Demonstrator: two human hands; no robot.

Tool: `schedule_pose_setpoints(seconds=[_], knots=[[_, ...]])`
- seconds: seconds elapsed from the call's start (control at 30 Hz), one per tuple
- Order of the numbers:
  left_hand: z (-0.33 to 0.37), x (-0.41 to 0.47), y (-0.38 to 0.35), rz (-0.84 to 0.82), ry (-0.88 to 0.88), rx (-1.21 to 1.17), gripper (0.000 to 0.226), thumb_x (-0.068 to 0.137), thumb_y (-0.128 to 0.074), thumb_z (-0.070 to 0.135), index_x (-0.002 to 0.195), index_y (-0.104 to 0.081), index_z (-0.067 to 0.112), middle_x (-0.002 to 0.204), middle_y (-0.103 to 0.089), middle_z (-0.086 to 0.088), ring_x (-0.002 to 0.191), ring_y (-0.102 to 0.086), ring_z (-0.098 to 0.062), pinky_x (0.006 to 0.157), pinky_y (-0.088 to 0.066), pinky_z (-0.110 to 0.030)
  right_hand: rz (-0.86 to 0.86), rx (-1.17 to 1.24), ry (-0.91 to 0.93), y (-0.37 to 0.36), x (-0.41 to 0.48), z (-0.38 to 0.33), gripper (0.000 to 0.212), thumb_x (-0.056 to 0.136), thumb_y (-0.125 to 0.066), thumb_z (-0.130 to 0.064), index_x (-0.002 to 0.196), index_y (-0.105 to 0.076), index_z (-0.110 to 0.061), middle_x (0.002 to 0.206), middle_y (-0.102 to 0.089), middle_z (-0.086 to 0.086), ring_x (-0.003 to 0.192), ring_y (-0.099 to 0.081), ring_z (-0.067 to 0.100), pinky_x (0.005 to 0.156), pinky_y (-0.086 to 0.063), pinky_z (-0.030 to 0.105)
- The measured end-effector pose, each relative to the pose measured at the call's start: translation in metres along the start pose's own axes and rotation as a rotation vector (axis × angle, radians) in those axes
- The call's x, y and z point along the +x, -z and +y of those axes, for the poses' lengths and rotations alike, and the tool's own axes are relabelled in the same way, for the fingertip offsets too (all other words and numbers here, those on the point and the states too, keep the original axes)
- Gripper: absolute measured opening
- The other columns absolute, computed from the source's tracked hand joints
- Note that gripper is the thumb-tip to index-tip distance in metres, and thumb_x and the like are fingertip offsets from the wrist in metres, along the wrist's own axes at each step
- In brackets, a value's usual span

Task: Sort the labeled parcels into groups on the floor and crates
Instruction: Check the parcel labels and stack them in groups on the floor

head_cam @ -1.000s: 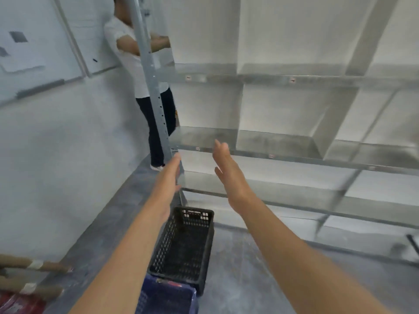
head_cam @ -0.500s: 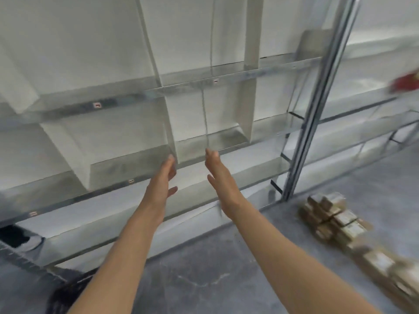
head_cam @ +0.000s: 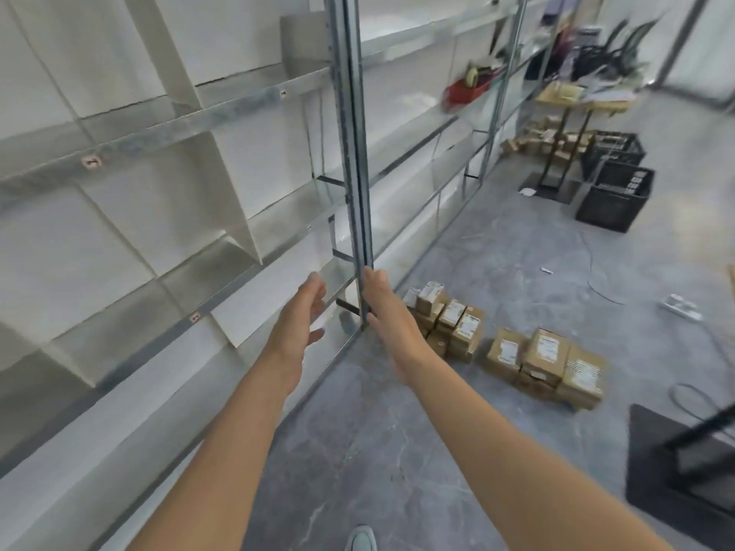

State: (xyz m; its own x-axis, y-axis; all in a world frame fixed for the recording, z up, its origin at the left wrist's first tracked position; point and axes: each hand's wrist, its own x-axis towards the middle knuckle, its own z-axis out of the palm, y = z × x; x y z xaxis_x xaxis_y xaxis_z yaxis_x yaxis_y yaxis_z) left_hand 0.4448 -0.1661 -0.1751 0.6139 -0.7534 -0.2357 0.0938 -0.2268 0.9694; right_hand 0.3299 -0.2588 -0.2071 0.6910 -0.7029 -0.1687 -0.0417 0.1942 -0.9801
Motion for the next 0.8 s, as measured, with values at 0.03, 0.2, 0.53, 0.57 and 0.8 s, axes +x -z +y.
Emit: schedule_pose_setpoints(seconds=[0.03, 0.2, 0.53, 0.57, 0.8], knots=[[0.0, 0.015, -0.008, -0.038, 0.008, 0.0, 0.057, 0.104, -0.04, 0.059, 0.148, -0.05, 0.026, 0.149, -0.053, 0.011, 0.133, -0.05, -0.005, 0.113, -0.041, -0.044, 0.039, 0.009, -0.006, 0.007, 0.009, 0.002, 0.081, 0.09, -0.029, -0.089, 0.159, -0.034, -0.046, 0.166, -0.033, -0.018, 0.15, -0.032, 0.003, 0.125, -0.026, 0.042], [-0.001, 0.085, -0.04, -0.232, 0.064, 0.043, 0.058, 0.106, -0.036, 0.057, 0.153, -0.047, 0.023, 0.154, -0.048, 0.009, 0.141, -0.044, -0.009, 0.117, -0.034, -0.041, 0.222, 0.049, -0.086, 0.035, 0.046, 0.006, 0.101, 0.076, -0.038, -0.098, 0.158, -0.039, -0.04, 0.165, -0.035, -0.015, 0.148, -0.036, 0.005, 0.124, -0.028, 0.042], [-0.021, 0.194, -0.12, -0.467, 0.172, 0.176, 0.052, 0.105, -0.035, 0.059, 0.147, -0.049, 0.03, 0.148, -0.051, 0.009, 0.134, -0.046, -0.008, 0.118, -0.033, -0.046, 0.51, 0.156, -0.164, 0.124, 0.096, 0.038, 0.095, 0.083, -0.032, -0.09, 0.164, -0.023, -0.04, 0.171, -0.022, -0.015, 0.157, -0.024, 0.015, 0.129, -0.016, 0.049], [-0.024, 0.202, -0.129, -0.484, 0.192, 0.177, 0.047, 0.105, -0.035, 0.059, 0.142, -0.051, 0.034, 0.144, -0.053, 0.011, 0.133, -0.046, -0.009, 0.118, -0.033, -0.046, 0.528, 0.159, -0.168, 0.134, 0.102, 0.043, 0.088, 0.09, -0.029, -0.084, 0.165, -0.023, -0.039, 0.171, -0.022, -0.014, 0.157, -0.023, 0.013, 0.13, -0.016, 0.046], [-0.052, 0.281, -0.209, -0.523, 0.284, 0.233, 0.063, 0.103, -0.038, 0.064, 0.154, -0.043, 0.028, 0.148, -0.05, 0.01, 0.134, -0.046, -0.01, 0.118, -0.034, -0.045, 0.591, 0.212, -0.267, 0.224, 0.163, 0.075, 0.083, 0.094, -0.028, -0.081, 0.165, -0.021, -0.038, 0.172, -0.021, -0.012, 0.158, -0.021, 0.014, 0.13, -0.016, 0.047]])
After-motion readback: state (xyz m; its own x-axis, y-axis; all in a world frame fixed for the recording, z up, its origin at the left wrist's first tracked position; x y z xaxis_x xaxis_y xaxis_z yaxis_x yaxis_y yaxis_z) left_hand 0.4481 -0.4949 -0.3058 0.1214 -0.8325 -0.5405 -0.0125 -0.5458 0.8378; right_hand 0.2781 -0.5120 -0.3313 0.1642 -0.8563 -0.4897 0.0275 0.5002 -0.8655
